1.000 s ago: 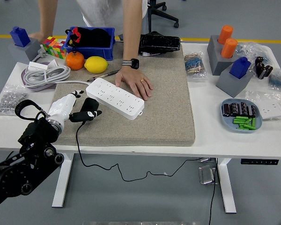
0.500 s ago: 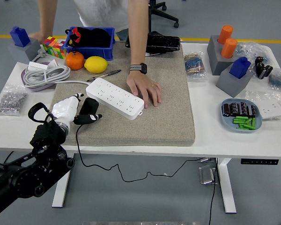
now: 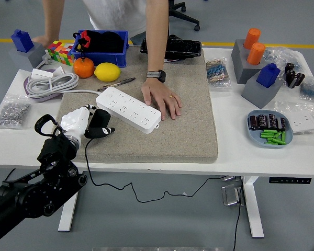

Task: Press the white button,pick up the black plug,place it near the board,insert it into the board

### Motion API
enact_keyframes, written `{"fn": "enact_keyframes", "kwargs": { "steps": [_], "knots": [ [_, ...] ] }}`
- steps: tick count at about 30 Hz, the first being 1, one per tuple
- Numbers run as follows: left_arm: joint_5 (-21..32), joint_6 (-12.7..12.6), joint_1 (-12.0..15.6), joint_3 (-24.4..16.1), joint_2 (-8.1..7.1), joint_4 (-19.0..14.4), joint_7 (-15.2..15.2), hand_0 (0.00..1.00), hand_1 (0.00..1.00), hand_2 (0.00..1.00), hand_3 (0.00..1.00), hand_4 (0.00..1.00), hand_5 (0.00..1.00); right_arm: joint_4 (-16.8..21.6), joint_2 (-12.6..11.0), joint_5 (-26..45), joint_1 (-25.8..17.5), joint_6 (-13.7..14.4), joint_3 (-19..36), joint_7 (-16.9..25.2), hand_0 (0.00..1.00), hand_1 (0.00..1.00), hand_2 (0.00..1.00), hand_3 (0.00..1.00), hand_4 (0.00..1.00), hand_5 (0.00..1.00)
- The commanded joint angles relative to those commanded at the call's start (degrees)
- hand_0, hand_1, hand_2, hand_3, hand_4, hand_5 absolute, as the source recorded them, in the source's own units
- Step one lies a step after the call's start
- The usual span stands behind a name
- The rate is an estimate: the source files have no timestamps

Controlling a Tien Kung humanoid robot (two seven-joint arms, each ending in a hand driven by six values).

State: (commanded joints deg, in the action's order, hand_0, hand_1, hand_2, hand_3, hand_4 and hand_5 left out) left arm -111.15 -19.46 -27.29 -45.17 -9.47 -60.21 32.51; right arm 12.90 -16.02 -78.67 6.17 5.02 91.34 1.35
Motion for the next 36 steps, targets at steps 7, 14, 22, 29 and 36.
{"fn": "enact_keyframes", "kwargs": {
  "steps": [7,14,22,29,36],
  "knots": [
    [-0.5,-0.7,-0.7,0.9,0.51,1.3,0.1,0.652,0.619,0.628,0.787,0.998,0.472,0.0,0.0,0.0,0.0,0.0,0.0,0.1,0.688,0.598,0.592,0.578,0.643,0.333],
    [-2.8,-2.1,-1.1,1.7,0.67,2.5,0.8,0.612,0.570,0.572,0.745,0.905,0.307,0.0,-0.1,-0.1,0.0,0.1,-0.1,0.2,0.688,0.598,0.591,0.578,0.640,0.335],
    [-4.6,-3.1,-1.6,2.9,0.60,3.8,1.1,0.539,0.500,0.500,0.690,0.809,0.205,0.0,0.0,-0.1,0.0,0.2,0.1,0.3,0.687,0.598,0.590,0.575,0.638,0.337],
    [-3.5,-3.9,-1.6,3.1,0.68,4.1,-0.3,0.489,0.479,0.476,0.664,0.794,0.186,0.0,0.0,-0.2,0.0,0.2,0.1,0.4,0.686,0.598,0.590,0.574,0.637,0.336],
    [-3.3,-6.1,-1.5,3.5,0.65,3.5,-3.1,0.314,0.391,0.383,0.588,0.758,0.101,0.0,0.0,-0.2,-0.1,0.3,0.1,0.5,0.686,0.597,0.589,0.574,0.635,0.334]
  ]
}}
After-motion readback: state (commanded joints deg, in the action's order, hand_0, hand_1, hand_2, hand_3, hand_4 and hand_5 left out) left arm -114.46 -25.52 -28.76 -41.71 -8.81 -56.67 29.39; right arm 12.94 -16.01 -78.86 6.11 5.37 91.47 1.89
